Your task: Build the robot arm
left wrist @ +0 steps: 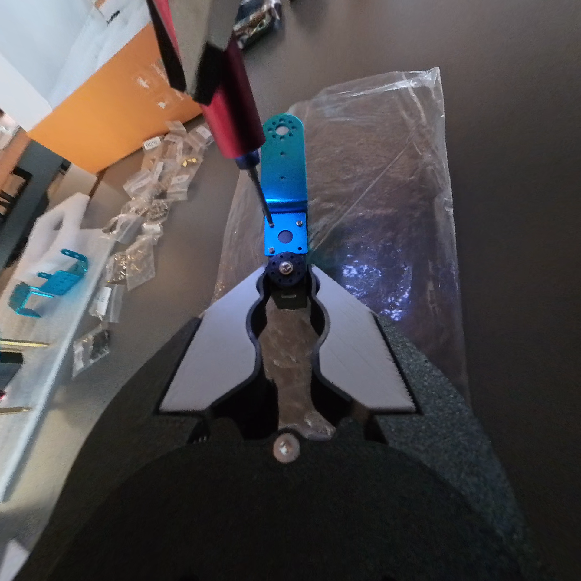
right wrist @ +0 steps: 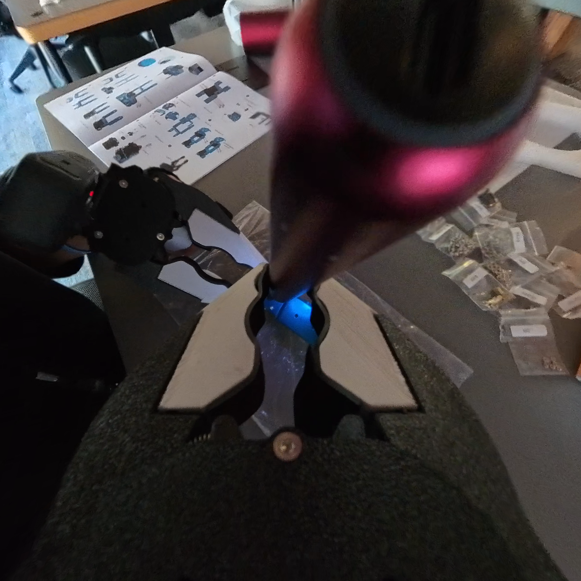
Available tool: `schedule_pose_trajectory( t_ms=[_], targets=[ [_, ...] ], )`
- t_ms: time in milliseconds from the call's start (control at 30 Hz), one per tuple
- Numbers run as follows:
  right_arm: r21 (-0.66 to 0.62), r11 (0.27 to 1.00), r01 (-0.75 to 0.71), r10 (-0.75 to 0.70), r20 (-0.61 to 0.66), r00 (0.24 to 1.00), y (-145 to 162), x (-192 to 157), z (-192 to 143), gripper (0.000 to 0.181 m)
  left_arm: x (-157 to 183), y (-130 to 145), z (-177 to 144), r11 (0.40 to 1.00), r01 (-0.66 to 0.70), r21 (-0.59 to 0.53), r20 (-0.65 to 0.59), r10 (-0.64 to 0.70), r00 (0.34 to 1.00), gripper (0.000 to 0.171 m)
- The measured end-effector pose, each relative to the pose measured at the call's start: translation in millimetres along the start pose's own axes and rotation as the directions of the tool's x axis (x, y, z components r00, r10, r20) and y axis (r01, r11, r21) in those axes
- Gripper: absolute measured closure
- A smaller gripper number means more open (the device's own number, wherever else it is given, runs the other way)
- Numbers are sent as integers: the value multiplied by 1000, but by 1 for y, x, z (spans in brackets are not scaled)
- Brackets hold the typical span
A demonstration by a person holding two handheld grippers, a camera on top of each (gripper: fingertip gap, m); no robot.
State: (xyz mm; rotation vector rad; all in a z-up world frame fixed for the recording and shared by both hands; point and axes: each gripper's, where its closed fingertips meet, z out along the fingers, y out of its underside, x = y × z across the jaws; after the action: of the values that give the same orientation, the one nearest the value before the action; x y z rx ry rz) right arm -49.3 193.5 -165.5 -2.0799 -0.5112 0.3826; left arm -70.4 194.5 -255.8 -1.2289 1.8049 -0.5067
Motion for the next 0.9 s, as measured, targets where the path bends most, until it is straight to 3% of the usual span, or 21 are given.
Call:
schedule_pose_trajectory(
  t_ms=[200, 300, 400, 567, 733, 833, 900],
  targets=[
    [-25, 997, 75, -74, 40, 996, -17, -1, 22, 159, -3, 4, 1, 975, 220, -25, -84, -222, 972, 151],
    [-60, 983, 174, -174, 4, 985, -19, -3, 29, 159, -5, 3, 3, 944, 329, -38, -129, -331, 935, 151],
    [-33, 987, 159, -160, -10, 987, -22, -1, 33, 159, -7, 4, 4, 904, 424, -51, -174, -426, 888, 151],
    [85, 989, 122, -120, -30, 992, -27, 0, 36, 159, -7, 3, 5, 910, 411, -47, -173, -413, 894, 151],
    [126, 981, 148, -139, -78, 987, -28, -2, 36, 159, -5, 1, 5, 927, 371, -46, -177, -373, 911, 145],
    [124, 980, 156, -143, -109, 984, -25, 2, 36, 159, -15, -8, -16, 910, 415, -2, -191, -407, 893, 126],
    [88, 982, 170, -158, -132, 979, -19, 6, 39, 159, -37, -32, -46, 879, 465, 104, -200, -440, 876, 124]
  ],
)
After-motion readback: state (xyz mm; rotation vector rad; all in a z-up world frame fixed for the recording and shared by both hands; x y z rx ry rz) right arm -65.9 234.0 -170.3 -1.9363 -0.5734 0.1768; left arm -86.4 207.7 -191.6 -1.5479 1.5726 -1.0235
